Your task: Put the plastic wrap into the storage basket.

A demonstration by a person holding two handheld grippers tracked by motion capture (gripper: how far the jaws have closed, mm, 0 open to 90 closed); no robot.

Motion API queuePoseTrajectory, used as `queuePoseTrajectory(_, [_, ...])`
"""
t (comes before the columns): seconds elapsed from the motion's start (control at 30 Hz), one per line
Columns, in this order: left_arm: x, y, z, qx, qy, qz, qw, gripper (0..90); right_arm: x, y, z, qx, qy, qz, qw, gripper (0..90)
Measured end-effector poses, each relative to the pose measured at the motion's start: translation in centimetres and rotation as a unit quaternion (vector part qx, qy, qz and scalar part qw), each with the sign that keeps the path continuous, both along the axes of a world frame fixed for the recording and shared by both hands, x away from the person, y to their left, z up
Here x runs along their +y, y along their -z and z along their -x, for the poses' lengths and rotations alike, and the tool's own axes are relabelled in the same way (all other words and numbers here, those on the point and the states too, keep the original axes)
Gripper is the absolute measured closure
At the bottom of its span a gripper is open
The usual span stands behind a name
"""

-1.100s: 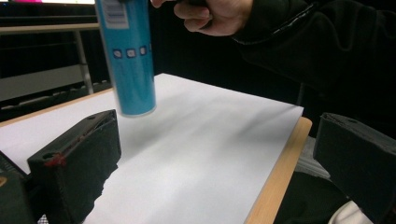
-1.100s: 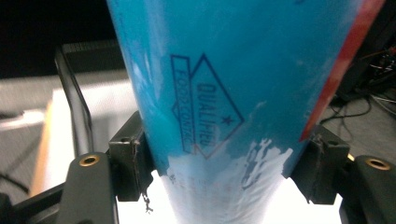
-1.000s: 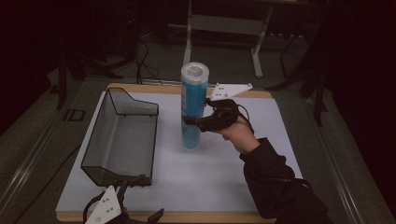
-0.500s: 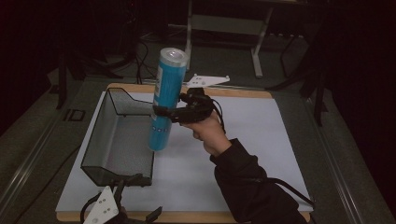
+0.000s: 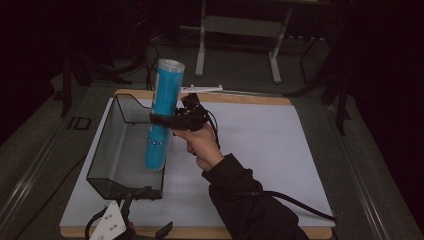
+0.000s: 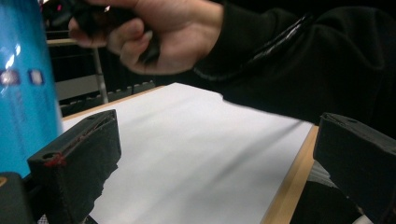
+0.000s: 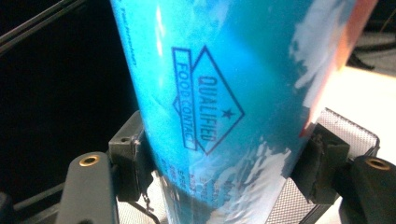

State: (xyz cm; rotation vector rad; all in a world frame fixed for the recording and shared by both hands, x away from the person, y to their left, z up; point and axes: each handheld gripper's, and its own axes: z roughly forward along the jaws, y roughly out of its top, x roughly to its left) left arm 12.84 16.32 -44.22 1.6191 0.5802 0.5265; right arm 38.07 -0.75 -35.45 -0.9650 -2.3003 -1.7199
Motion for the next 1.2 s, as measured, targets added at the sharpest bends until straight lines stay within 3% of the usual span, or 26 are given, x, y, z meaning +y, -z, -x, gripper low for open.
queuePoseTrajectory(0.07, [0.0,0.0,0.0,0.0,0.001,0.0,1.0,1.5,0.0,0.0,0.0,0.0,0.0,0.0,1.0,31.9])
queuePoseTrajectory(0.1, [0.0,0.0,0.0,0.0,0.002,0.0,1.0,1.5,0.4,1.1,-0.2,0.024,0.002,-0.011,0.9997,31.9])
queuePoseTrajectory(0.17, [0.0,0.0,0.0,0.0,0.001,-0.001,1.0,1.5,0.6,1.4,-0.3,0.034,0.0,-0.012,0.9993,32.0])
queuePoseTrajectory(0.37, [0.0,0.0,0.0,0.001,0.002,-0.001,1.0,1.5,1.5,2.9,-0.1,0.065,-0.001,0.022,0.9976,31.9])
queuePoseTrajectory(0.47, [0.0,0.0,0.0,0.001,0.004,-0.003,1.0,1.5,1.7,4.1,-0.4,0.106,0.002,0.025,0.994,31.9])
queuePoseTrajectory(0.6, [0.0,0.0,0.0,0.001,0.002,-0.001,1.0,1.5,2.0,5.1,-0.3,0.12,0.005,0.038,0.992,31.9])
queuePoseTrajectory(0.63, [0.0,0.0,0.0,0.002,0.002,0.0,1.0,1.5,2.1,5.6,-0.4,0.143,0.001,0.039,0.9889,31.9])
queuePoseTrajectory(0.7, [0.0,0.0,0.0,0.002,0.003,-0.001,1.0,1.5,2.2,5.8,-0.6,0.153,-0.001,0.04,0.9874,31.9])
queuePoseTrajectory(0.87, [0.0,0.1,0.0,0.001,0.005,-0.004,1.0,1.5,2.5,7.1,-1.1,0.17,0.013,0.065,0.9831,31.9])
queuePoseTrajectory(0.93, [0.0,0.1,-0.1,0.003,0.006,-0.004,1.0,1.5,2.5,7.3,-1.2,0.175,0.019,0.062,0.9825,31.9])
queuePoseTrajectory(1.07, [-0.1,0.1,-0.2,0.004,0.007,-0.005,1.0,1.5,3.2,7.5,-1.4,0.164,0.028,0.061,0.9841,31.9])
queuePoseTrajectory(1.2, [-0.1,0.1,-0.2,0.004,0.009,-0.004,0.9999,1.5,4.1,8.0,-1.8,0.164,0.05,0.058,0.9835,31.9])
